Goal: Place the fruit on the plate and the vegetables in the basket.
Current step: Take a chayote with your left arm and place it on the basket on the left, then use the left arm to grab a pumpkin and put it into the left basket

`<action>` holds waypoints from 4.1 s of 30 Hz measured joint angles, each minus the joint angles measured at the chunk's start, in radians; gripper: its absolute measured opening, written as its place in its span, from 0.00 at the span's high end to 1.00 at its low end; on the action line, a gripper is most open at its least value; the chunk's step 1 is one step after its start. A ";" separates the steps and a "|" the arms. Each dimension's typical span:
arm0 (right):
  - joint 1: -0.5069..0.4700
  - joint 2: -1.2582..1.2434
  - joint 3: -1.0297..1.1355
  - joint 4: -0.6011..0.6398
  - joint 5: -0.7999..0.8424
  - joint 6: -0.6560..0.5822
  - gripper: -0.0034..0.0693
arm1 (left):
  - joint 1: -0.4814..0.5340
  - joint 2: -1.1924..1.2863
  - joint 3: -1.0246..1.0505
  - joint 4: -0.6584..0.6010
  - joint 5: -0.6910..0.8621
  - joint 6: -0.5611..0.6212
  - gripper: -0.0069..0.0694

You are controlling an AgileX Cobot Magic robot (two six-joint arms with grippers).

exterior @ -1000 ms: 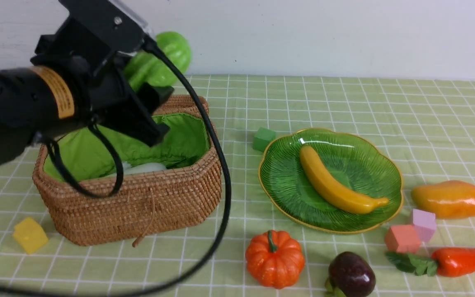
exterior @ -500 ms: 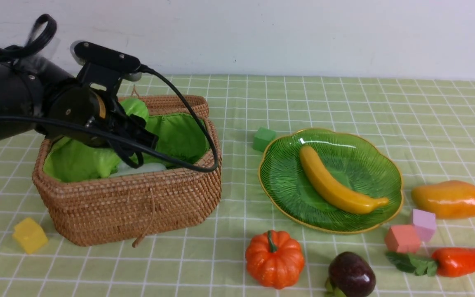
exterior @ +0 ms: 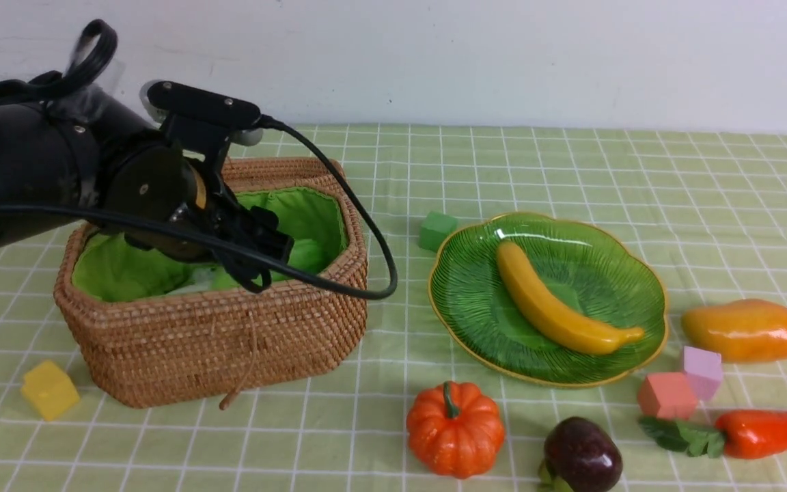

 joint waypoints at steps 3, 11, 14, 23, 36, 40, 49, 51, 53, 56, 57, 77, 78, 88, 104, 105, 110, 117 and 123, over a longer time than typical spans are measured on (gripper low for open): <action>0.000 0.000 0.000 0.000 0.000 0.000 0.62 | -0.025 -0.001 -0.031 0.003 0.100 -0.003 0.18; 0.000 0.000 0.000 0.000 0.000 0.000 0.62 | -0.217 -0.001 -0.118 -0.215 0.208 0.058 0.17; 0.000 0.000 0.000 0.000 0.000 0.000 0.62 | -0.307 0.009 -0.118 -0.272 0.212 0.098 0.17; 0.000 0.000 0.000 0.000 0.000 0.000 0.62 | -0.412 0.163 -0.226 -0.299 0.235 -0.022 0.09; 0.000 0.000 0.000 0.000 0.000 0.000 0.62 | -0.415 0.398 -0.357 -0.332 0.342 -0.043 0.08; 0.000 0.000 0.000 0.000 0.000 0.000 0.62 | -0.416 0.411 -0.370 -0.328 0.345 -0.060 0.08; 0.000 0.000 0.000 0.000 0.000 0.000 0.62 | -0.416 0.417 -0.377 -0.331 0.354 -0.057 0.15; 0.000 0.000 0.000 0.000 0.000 0.000 0.62 | -0.416 0.417 -0.377 -0.331 0.355 -0.057 0.15; 0.000 0.000 0.000 0.000 0.000 0.000 0.62 | -0.416 0.417 -0.377 -0.331 0.357 -0.057 0.15; 0.000 0.000 0.000 0.000 0.000 0.000 0.62 | -0.416 0.417 -0.377 -0.331 0.358 -0.057 0.15; 0.000 0.000 0.000 0.000 0.000 0.000 0.62 | -0.416 0.417 -0.377 -0.331 0.360 -0.057 0.15; 0.000 0.000 0.000 0.000 0.000 0.000 0.62 | -0.416 0.336 -0.372 -0.330 0.365 -0.057 0.93; 0.000 0.000 0.000 0.000 0.000 0.000 0.62 | -0.416 0.336 -0.372 -0.330 0.365 -0.058 0.93; 0.000 0.000 0.000 0.000 0.000 0.000 0.62 | -0.416 0.336 -0.372 -0.320 0.365 -0.093 0.82; 0.000 0.000 0.000 0.000 0.000 0.000 0.62 | -0.416 0.391 -0.447 -0.396 0.408 -0.089 0.35; 0.000 0.000 0.000 0.000 0.000 0.000 0.62 | -0.416 0.404 -0.447 -0.400 0.405 -0.089 0.37; 0.000 0.000 0.000 0.000 0.000 0.000 0.62 | -0.416 0.427 -0.447 -0.405 0.379 -0.071 0.59; 0.000 0.000 0.000 0.000 0.000 0.000 0.62 | -0.416 0.427 -0.449 -0.422 0.365 -0.037 0.88; 0.000 0.000 0.000 0.000 0.000 0.000 0.62 | -0.416 0.393 -0.448 -0.417 0.398 -0.023 0.88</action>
